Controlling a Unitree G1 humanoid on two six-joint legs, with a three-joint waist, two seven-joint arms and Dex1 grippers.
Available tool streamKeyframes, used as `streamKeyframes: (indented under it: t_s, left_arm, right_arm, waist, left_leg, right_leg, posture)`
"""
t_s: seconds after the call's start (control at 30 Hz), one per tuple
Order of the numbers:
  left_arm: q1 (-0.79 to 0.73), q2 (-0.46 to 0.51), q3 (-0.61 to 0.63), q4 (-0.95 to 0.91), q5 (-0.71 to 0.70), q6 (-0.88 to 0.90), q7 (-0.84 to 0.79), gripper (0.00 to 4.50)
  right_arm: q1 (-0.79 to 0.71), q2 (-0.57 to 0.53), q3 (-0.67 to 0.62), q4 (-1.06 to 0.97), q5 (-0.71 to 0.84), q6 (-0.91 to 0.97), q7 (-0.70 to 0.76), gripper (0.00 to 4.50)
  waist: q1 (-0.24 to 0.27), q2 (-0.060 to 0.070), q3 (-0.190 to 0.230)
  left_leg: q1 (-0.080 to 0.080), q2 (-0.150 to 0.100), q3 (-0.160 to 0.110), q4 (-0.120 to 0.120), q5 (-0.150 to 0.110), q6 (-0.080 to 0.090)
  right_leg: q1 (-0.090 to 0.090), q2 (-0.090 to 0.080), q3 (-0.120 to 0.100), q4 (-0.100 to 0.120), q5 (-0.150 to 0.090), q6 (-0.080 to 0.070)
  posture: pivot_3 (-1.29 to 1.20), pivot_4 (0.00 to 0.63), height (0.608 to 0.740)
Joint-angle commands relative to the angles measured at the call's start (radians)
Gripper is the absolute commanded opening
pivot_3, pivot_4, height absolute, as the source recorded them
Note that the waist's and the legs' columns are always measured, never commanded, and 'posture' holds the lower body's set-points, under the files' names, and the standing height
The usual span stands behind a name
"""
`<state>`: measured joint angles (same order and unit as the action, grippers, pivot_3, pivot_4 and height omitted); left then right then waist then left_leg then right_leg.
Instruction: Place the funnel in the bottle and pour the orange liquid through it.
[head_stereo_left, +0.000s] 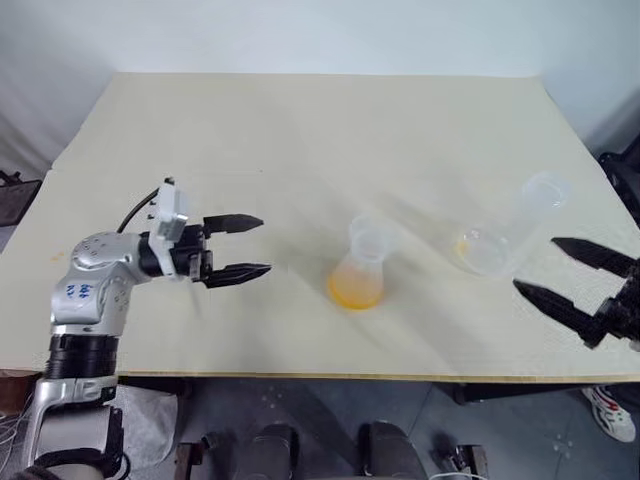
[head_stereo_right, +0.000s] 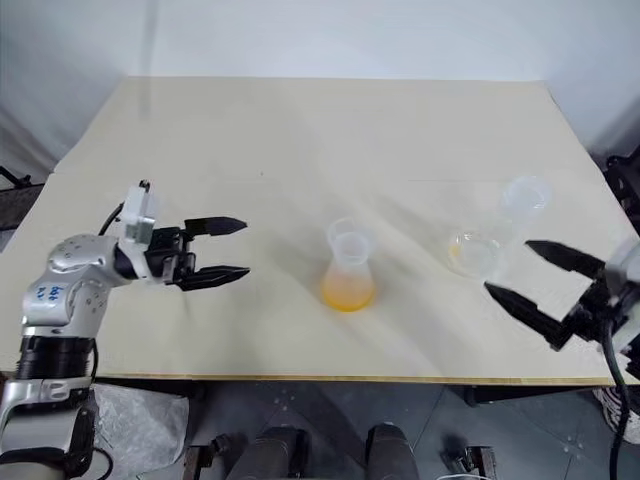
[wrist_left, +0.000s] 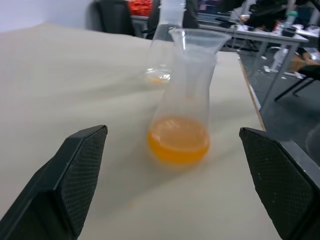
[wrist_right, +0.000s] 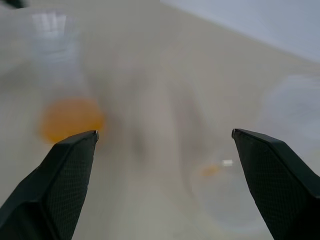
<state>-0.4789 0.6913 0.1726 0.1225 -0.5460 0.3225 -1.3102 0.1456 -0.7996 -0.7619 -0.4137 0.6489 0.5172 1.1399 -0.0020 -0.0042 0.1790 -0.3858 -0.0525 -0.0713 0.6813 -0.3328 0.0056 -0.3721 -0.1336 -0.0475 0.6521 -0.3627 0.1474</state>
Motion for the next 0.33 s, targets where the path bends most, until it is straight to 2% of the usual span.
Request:
streamKeyframes:
  t_s: [0.03,0.17,0.33]
  left_arm:
    - [0.018,0.038,0.046,-0.007,-0.025,-0.032,-0.038,4.50]
    - [0.053,0.044,0.057,0.025,-0.023,-0.071,-0.073,4.50]
    - [0.055,0.016,0.055,0.009,-0.030,-0.079,-0.061,4.50]
  right_arm:
    - [-0.012,-0.064,0.047,0.119,-0.034,-0.141,0.135,4.48]
    - [-0.080,-0.104,0.147,0.315,-0.054,-0.298,0.302,4.48]
    - [-0.128,-0.098,0.174,0.379,-0.050,-0.361,0.301,4.48]
  waist:
    - [0.002,0.000,0.000]
    - [-0.001,0.000,0.000]
    - [0.000,0.000,0.000]
  left_leg:
    - [0.000,0.000,0.000,0.000,0.000,0.000]
    - [0.000,0.000,0.000,-0.001,0.000,0.000]
    - [0.000,0.002,0.000,0.000,0.000,0.000]
  right_leg:
    - [0.000,0.000,0.000,-0.001,0.000,0.000]
    - [0.001,0.000,-0.001,-0.002,0.000,0.000]
    - [0.002,0.001,-0.002,-0.005,0.000,0.000]
  posture:
    - [0.00,0.150,0.740]
    - [0.00,0.150,0.740]
    - [0.00,0.150,0.740]
